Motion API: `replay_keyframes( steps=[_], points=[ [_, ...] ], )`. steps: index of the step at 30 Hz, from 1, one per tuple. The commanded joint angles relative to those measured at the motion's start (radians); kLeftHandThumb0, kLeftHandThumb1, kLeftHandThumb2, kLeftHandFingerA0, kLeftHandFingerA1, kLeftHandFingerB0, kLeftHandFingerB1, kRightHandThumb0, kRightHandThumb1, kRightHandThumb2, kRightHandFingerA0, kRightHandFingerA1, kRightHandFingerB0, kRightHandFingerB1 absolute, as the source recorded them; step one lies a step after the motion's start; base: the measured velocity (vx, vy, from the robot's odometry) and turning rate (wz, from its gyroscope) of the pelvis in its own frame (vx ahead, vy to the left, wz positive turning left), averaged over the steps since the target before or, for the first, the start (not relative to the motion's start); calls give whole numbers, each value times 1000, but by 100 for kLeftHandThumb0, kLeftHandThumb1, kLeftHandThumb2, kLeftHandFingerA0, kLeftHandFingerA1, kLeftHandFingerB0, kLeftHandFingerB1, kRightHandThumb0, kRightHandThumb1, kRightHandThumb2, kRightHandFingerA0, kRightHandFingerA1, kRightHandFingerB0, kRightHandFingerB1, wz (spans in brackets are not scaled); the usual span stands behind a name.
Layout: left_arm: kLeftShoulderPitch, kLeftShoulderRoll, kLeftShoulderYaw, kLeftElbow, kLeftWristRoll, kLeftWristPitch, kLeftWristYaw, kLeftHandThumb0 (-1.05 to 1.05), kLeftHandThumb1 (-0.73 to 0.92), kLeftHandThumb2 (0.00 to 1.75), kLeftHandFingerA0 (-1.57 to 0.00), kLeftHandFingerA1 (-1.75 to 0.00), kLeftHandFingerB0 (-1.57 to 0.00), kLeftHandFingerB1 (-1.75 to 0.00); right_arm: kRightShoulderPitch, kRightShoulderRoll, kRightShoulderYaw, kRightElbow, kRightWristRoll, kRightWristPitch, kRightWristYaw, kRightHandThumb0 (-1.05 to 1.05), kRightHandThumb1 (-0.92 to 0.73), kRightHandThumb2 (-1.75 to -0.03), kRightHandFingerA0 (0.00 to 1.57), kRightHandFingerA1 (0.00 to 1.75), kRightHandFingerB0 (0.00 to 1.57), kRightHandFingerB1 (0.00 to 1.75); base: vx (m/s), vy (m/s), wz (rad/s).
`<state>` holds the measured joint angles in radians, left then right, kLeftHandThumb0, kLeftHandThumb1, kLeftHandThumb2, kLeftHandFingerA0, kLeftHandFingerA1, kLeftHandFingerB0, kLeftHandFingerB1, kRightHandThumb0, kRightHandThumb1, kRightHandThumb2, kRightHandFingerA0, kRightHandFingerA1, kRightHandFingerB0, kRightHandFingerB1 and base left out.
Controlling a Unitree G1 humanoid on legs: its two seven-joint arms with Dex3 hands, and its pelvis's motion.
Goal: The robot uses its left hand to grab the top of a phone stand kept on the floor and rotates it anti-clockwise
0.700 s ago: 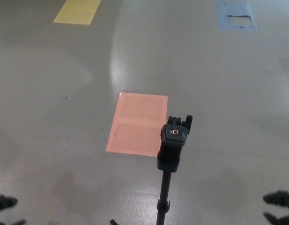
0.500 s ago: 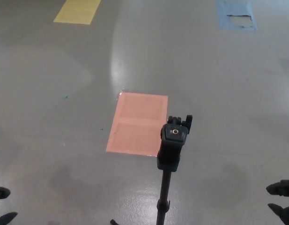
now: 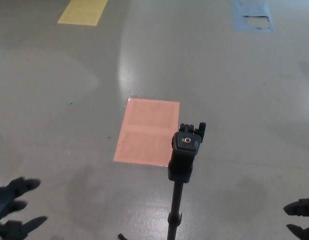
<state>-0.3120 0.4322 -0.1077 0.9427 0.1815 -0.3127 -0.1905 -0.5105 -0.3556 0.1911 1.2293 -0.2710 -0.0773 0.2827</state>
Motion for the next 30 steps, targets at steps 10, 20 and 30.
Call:
replay_keyframes(
  steps=[10,20,30],
  points=[
    [169,-22,24,-884,-81,-146,-29,-54,50,55,-16,-29,0,-26,10,-20,3,17,-8,-12,22,-45,-72,-78,34,46,17,37,0,0,0],
    [125,-48,-14,-1171,-31,-52,-49,-58,38,71,-11,-13,0,-13,13,-24,1,18,-5,-22,35,-45,-74,-76,29,43,18,36,0,0,0],
    [66,-80,-63,-1236,10,-12,-56,-57,37,71,-4,-8,0,-12,8,-25,8,20,-14,-25,41,-39,-82,-65,33,39,19,30,0,0,0]
  ],
)
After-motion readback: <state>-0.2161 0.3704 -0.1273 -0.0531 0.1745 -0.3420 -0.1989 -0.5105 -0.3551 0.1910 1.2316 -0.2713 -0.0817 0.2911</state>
